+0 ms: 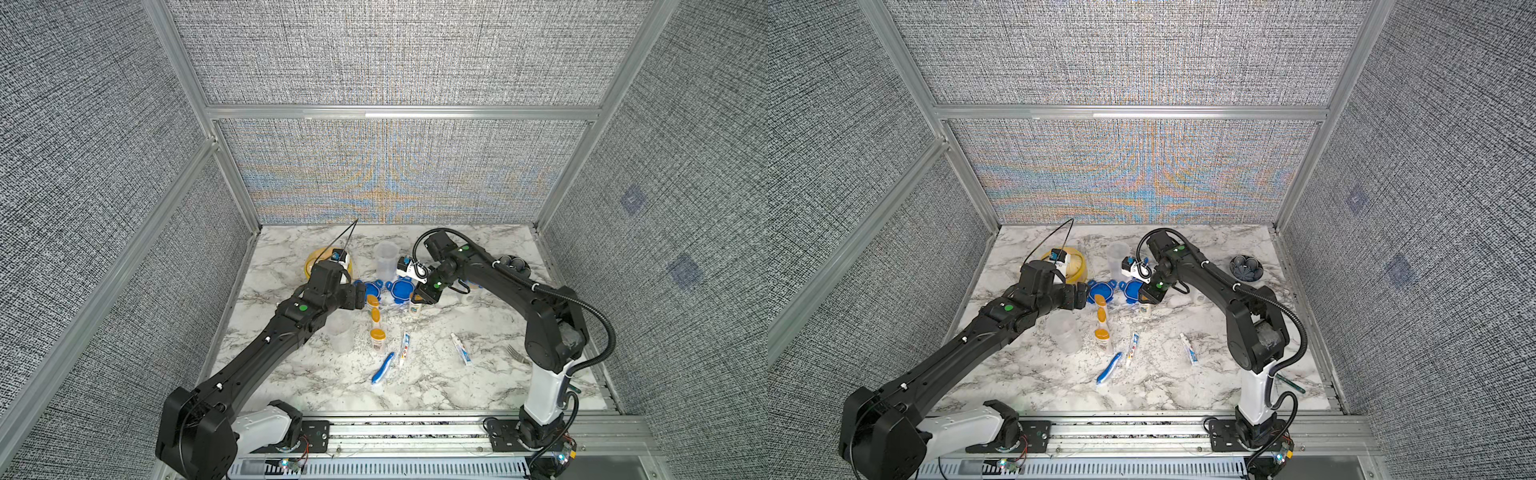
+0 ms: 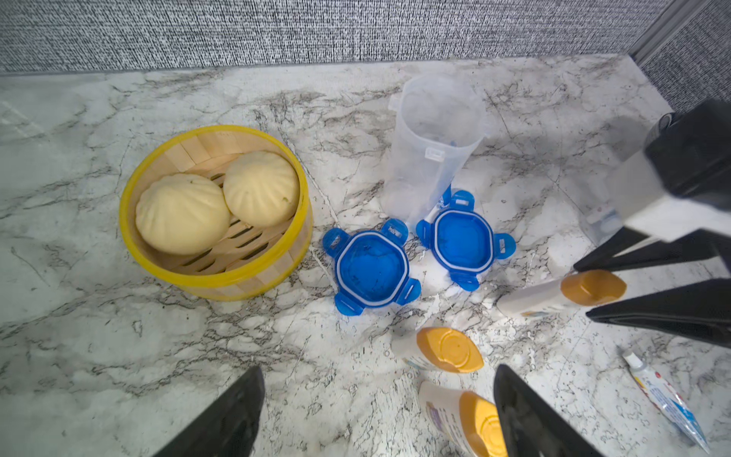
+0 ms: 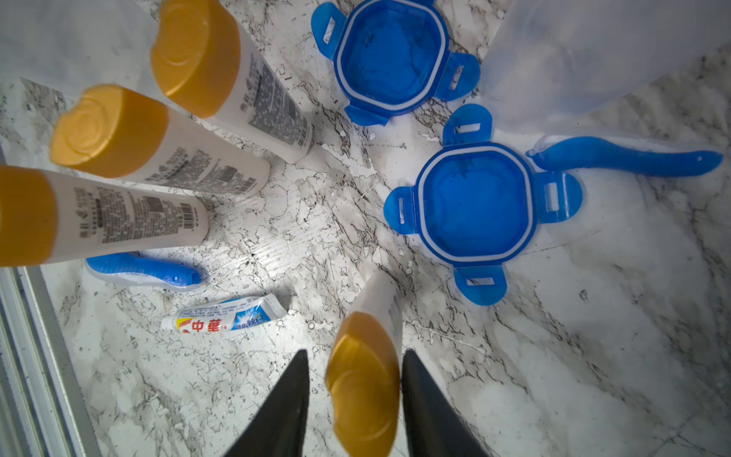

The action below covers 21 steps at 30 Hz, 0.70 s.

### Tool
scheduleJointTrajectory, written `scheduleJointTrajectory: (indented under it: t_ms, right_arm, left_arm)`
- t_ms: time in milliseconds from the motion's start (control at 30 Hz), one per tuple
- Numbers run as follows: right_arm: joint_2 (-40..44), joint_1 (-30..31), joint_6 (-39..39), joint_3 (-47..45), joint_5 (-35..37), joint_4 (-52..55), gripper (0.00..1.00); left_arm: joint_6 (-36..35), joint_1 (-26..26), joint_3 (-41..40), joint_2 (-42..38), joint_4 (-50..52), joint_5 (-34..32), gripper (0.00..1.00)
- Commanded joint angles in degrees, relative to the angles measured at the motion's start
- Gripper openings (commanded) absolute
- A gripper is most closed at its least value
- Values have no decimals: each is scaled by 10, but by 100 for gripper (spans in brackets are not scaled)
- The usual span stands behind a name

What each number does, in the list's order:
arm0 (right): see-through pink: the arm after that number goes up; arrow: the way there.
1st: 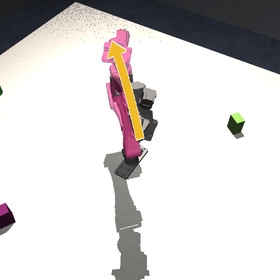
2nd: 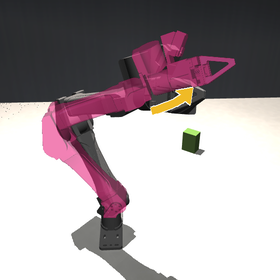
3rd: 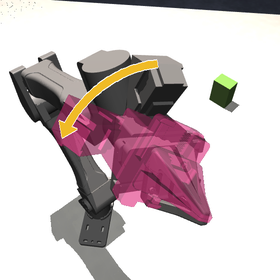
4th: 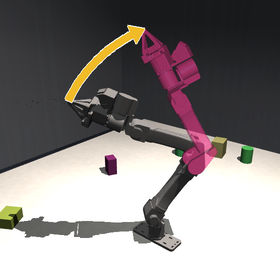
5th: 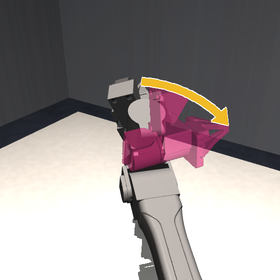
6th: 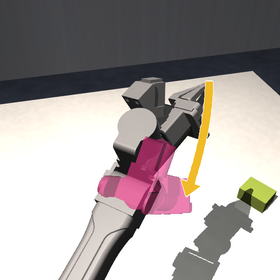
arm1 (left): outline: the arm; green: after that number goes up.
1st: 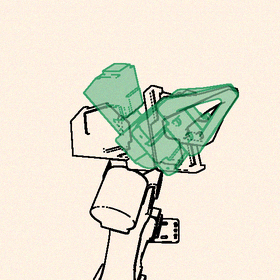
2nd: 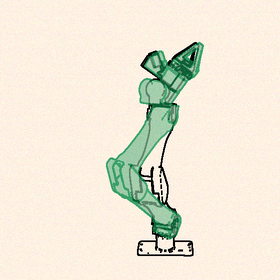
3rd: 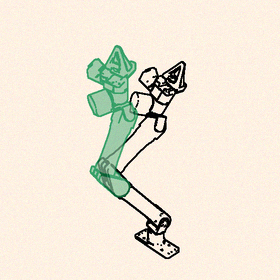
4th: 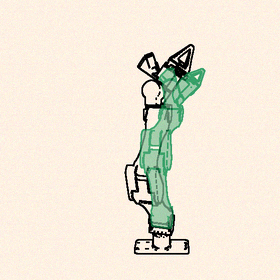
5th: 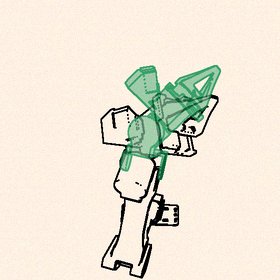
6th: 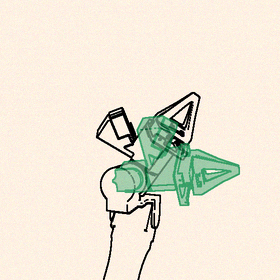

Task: Pack away toiletry kits
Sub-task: Pick up the toiletry item from the center of the board.

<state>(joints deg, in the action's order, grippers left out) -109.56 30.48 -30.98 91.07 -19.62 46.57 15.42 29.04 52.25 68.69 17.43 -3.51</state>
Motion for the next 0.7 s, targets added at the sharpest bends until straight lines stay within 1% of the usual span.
scheduleJointTrajectory:
  t_ms: [0,100,133,233,300,400,500,667]
  right_arm:
    - [-5,3,-3,10,25,17,32]
    - [4,3,-2,11,25,12,22]
    - [11,2,-2,11,24,10,20]
    - [40,-6,4,16,-1,1,18]
    - [62,-14,21,24,-15,-16,15]
    - [80,-24,49,52,-30,-38,14]
    - [70,-30,76,101,-49,-47,14]
    - [6,-31,124,208,-38,-47,13]
  left_arm:
    - [-11,-2,4,3,-21,11,89]
    - [-16,-2,-1,6,-28,11,89]
    - [-20,-2,-1,7,-31,13,89]
    - [-30,-2,-9,10,-52,19,89]
    - [-27,-3,-14,11,-68,19,89]
    - [-26,-5,-8,23,-70,27,89]
    - [-28,-7,0,38,-69,32,89]
    - [-34,-10,0,45,-79,37,89]
